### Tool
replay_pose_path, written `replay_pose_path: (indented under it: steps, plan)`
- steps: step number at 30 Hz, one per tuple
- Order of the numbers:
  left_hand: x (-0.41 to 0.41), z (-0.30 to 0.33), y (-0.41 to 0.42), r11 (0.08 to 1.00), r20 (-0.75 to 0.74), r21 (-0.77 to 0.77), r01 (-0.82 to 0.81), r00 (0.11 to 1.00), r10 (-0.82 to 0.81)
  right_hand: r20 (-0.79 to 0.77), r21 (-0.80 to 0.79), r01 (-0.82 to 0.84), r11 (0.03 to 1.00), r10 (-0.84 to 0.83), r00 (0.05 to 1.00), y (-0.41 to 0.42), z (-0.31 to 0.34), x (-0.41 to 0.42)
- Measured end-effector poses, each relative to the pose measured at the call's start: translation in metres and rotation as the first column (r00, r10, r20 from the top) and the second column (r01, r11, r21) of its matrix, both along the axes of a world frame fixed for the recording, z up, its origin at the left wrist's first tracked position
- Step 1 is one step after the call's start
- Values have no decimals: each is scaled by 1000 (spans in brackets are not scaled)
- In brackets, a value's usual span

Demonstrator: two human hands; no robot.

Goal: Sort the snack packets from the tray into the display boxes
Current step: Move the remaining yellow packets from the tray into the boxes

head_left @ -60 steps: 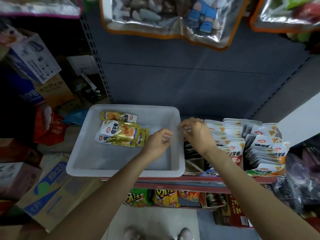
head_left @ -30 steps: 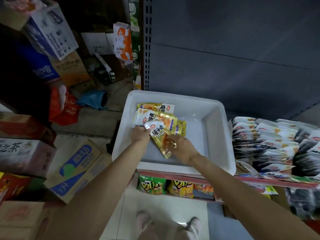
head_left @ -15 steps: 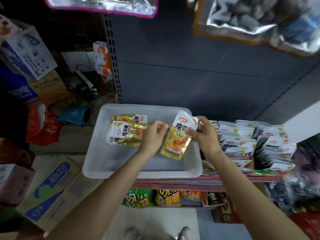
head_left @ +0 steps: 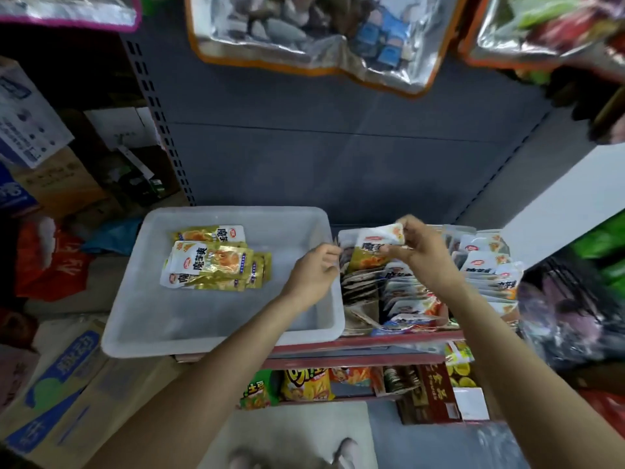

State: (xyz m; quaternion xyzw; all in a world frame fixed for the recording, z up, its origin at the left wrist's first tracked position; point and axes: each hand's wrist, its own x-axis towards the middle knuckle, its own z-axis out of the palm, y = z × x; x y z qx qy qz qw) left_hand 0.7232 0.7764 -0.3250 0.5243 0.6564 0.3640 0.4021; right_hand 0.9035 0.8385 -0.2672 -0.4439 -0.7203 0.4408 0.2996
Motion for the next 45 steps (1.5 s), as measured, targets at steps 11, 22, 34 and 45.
replay_pose_path:
  steps: [11, 22, 34, 45]
  plan:
    - [12, 6, -9, 953, 52, 277, -125, 992, 115, 375, 167, -54, 984, -13, 927, 2, -19, -6]
    - [8, -9, 2, 981, -232, 189, -51, 968, 95, 496, 306, -85, 948, -82, 864, 5, -30, -13]
    - [-52, -24, -26, 963, -95, 89, -253, 961, 261, 546, 398, -272, 876, 12, 838, -27, -9, -72]
    - [-174, -48, -68, 817, -127, -287, -501, 865, 486, 573, -170, -458, 873, 465, 674, -53, -105, -227]
